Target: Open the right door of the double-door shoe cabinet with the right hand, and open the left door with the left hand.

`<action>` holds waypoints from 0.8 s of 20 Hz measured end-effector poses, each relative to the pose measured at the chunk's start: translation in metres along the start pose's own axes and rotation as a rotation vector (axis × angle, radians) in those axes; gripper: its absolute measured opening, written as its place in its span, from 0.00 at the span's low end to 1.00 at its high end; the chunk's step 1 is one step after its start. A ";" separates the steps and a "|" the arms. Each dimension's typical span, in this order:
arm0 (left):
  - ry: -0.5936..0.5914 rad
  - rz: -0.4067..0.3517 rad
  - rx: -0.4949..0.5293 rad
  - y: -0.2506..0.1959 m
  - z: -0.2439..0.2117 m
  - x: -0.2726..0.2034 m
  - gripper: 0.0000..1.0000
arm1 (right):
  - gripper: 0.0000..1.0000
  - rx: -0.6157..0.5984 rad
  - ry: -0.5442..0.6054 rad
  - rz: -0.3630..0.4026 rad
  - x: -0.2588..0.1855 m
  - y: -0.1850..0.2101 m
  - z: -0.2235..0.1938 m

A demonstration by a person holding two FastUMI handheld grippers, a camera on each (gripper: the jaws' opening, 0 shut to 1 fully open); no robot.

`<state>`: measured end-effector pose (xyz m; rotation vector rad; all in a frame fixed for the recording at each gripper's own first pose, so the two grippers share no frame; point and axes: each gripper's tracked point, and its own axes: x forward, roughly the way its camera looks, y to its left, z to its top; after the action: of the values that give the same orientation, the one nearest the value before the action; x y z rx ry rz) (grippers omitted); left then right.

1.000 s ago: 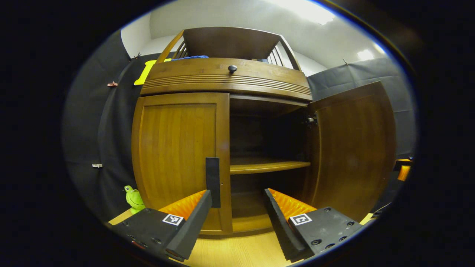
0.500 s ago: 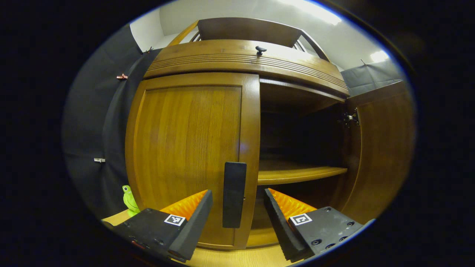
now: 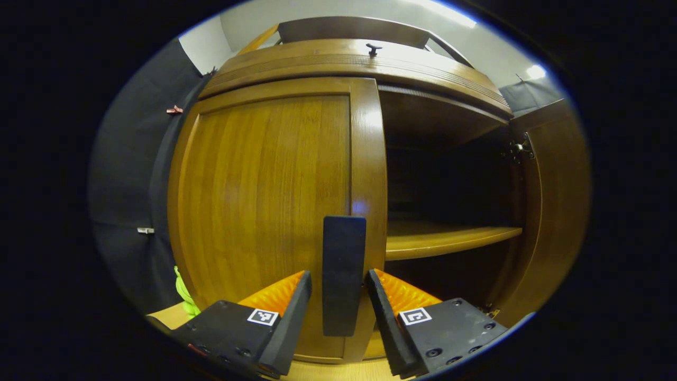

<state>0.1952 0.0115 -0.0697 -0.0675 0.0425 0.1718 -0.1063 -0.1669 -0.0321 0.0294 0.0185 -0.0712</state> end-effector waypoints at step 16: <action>0.011 0.003 0.025 0.007 0.001 -0.022 0.32 | 0.87 0.016 0.043 -0.107 -0.020 -0.021 -0.011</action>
<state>0.1723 0.0143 -0.0678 -0.0439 0.0557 0.1743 -0.1278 -0.1862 -0.0430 0.0464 0.0623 -0.1779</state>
